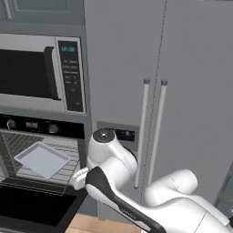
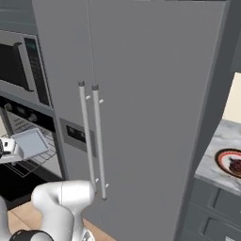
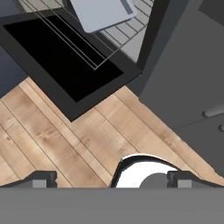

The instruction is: Take the baked cake out of the oven and place it on the plate for cooling. Then close the oven door.

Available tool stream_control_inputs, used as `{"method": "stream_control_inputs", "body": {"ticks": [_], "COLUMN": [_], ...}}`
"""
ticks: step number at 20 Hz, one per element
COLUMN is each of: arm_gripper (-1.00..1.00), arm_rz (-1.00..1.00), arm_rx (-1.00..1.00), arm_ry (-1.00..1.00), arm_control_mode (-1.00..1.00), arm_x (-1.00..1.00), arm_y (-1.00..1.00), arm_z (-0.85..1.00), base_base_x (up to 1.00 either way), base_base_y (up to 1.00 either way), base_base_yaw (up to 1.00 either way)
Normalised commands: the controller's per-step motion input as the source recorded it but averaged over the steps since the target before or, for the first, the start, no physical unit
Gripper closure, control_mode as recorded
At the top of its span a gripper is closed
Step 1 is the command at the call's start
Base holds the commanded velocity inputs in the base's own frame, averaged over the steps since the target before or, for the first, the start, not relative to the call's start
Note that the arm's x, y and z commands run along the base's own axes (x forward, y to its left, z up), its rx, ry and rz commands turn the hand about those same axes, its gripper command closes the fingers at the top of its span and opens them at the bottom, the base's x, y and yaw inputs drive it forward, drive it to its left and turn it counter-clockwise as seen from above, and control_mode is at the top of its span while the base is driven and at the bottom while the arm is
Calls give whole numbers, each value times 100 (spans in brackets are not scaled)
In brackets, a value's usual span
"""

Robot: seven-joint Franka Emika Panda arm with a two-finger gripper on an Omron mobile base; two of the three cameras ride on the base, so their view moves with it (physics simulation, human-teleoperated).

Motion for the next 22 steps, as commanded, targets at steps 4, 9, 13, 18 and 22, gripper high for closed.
{"method": "stream_control_inputs", "body": {"ticks": [4,9,13,18,22], "arm_gripper": [-100,-100,-100,-100,-100], "arm_rz": [0,0,0,0,0], "arm_rx": [0,0,0,0,0], "arm_ry": [0,0,0,0,0], "arm_control_mode": [100,100,100,100,100], "arm_x": [0,0,0,0,0], "arm_y": [0,0,0,0,0], "arm_z": [0,0,0,0,0], "base_base_x": [34,29,9,22,26], "base_base_y": [20,13,2,29,46], "base_base_yaw": [0,0,0,0,0]}}
